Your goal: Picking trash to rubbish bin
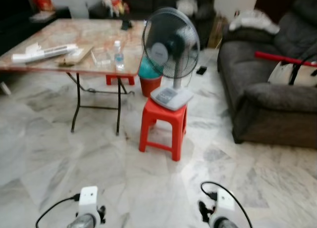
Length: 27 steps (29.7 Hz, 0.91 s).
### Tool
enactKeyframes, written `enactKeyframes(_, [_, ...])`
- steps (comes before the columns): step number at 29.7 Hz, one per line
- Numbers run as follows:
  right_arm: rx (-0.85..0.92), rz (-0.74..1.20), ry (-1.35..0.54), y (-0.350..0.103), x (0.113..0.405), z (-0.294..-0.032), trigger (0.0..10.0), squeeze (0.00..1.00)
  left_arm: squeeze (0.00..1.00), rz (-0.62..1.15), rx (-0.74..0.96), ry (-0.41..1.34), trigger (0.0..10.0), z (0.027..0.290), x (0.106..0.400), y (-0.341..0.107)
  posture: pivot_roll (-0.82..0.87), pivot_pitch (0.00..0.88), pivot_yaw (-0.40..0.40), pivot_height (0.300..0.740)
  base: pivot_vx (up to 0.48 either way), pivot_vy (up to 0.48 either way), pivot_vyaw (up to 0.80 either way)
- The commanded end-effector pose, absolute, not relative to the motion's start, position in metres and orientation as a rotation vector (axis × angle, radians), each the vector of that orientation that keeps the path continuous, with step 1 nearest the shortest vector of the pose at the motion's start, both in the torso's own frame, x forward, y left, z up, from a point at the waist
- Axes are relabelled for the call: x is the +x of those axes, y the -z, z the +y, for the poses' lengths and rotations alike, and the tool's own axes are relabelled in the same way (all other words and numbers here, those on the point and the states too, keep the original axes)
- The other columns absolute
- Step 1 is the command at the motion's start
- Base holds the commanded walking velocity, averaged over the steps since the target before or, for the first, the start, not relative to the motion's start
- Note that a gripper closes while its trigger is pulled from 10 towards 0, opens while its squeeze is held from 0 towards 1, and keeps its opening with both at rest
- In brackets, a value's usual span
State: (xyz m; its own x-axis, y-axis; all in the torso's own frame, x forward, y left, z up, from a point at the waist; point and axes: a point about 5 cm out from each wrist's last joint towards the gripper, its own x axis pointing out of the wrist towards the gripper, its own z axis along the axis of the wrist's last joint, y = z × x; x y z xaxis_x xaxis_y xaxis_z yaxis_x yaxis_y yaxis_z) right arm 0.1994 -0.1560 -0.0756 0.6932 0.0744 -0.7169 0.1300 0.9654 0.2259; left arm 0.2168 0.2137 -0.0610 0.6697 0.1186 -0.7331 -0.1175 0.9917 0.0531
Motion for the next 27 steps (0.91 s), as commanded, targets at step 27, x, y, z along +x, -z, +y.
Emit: enactKeyframes(27, [0.225, -0.076, -0.321, -0.101, 0.35, -0.09, 10.0, 0.0, 0.0, -0.078, 0.109, -0.056, 10.0, 0.175, 0.344, -0.093, -0.05, 0.0, 0.012, 0.74, 0.0, 0.0, 0.0])
